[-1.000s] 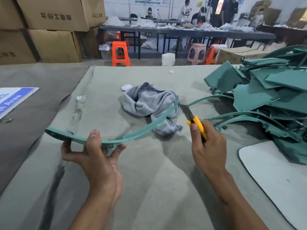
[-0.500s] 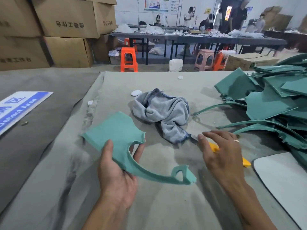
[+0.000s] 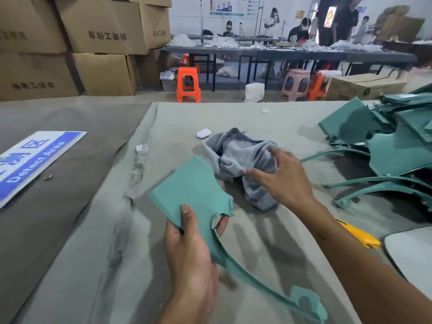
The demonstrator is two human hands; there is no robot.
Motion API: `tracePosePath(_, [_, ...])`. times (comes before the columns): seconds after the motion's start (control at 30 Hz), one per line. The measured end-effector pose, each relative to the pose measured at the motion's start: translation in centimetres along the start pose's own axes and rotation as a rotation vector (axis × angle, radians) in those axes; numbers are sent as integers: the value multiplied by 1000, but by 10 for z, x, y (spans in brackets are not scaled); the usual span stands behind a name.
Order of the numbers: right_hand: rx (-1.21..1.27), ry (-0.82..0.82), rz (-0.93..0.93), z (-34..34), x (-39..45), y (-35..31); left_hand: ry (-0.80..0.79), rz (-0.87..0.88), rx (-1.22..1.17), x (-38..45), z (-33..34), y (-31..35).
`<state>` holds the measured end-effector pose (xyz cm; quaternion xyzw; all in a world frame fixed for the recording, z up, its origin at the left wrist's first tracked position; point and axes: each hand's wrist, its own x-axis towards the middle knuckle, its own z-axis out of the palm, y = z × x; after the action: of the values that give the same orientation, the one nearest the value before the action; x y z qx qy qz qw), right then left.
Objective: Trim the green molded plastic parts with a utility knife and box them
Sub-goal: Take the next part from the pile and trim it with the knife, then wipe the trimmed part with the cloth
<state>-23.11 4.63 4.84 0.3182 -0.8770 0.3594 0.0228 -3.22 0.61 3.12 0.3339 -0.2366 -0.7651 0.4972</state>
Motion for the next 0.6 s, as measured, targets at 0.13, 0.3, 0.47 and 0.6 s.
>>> tracePosePath(0.13, [-325, -294, -7, 30, 48, -16, 9, -67, -28, 0, 4, 2])
tracePosePath(0.3, [-364, -157, -72, 45, 78, -17, -9, -169, -50, 2, 6, 7])
tracePosePath(0.47, [89, 202, -243, -1, 74, -38, -46, -185, -49, 1, 7, 9])
tracePosePath(0.6, [266, 284, -565, -41, 25, -72, -118, -159, -73, 2, 5, 11])
